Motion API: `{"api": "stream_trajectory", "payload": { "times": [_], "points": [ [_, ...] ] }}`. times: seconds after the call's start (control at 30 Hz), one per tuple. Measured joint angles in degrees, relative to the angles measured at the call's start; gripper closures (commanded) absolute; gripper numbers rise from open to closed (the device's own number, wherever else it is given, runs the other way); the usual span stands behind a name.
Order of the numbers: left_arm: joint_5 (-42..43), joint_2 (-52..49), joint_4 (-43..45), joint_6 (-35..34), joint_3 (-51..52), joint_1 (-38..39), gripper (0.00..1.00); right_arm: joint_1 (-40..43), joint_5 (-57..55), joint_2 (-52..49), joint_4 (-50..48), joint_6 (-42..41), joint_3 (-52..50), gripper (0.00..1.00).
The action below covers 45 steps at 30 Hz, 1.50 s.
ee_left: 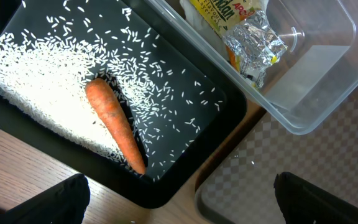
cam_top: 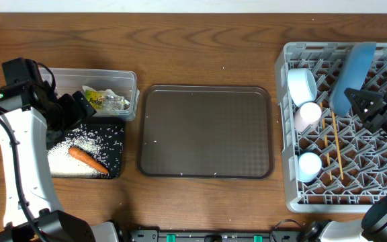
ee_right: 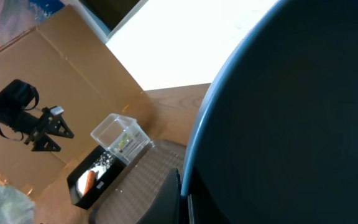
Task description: Sort waste into correct bins and load items into the dishwasher rack
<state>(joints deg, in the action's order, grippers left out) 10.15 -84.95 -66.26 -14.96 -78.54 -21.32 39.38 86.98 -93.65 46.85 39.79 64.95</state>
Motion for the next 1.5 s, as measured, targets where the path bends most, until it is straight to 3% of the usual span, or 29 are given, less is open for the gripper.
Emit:
{"api": "stream_trajectory", "payload": {
  "times": [0.3,0.73,1.5],
  "points": [
    [0.0,0.0,0.0,0.0,0.0,0.0,0.02,0.0,0.5,0.0,-0.2,1.1,0.0,0.99],
    [0.0,0.0,0.0,0.0,0.0,0.0,0.02,-5.6,0.0,0.0,-9.3,-3.2,-0.1,0.99],
    [0.0,0.0,0.0,0.0,0.0,0.0,0.02,-4.0,-0.2,0.0,-7.6,-4.2,-1.7,0.99]
  ]
}}
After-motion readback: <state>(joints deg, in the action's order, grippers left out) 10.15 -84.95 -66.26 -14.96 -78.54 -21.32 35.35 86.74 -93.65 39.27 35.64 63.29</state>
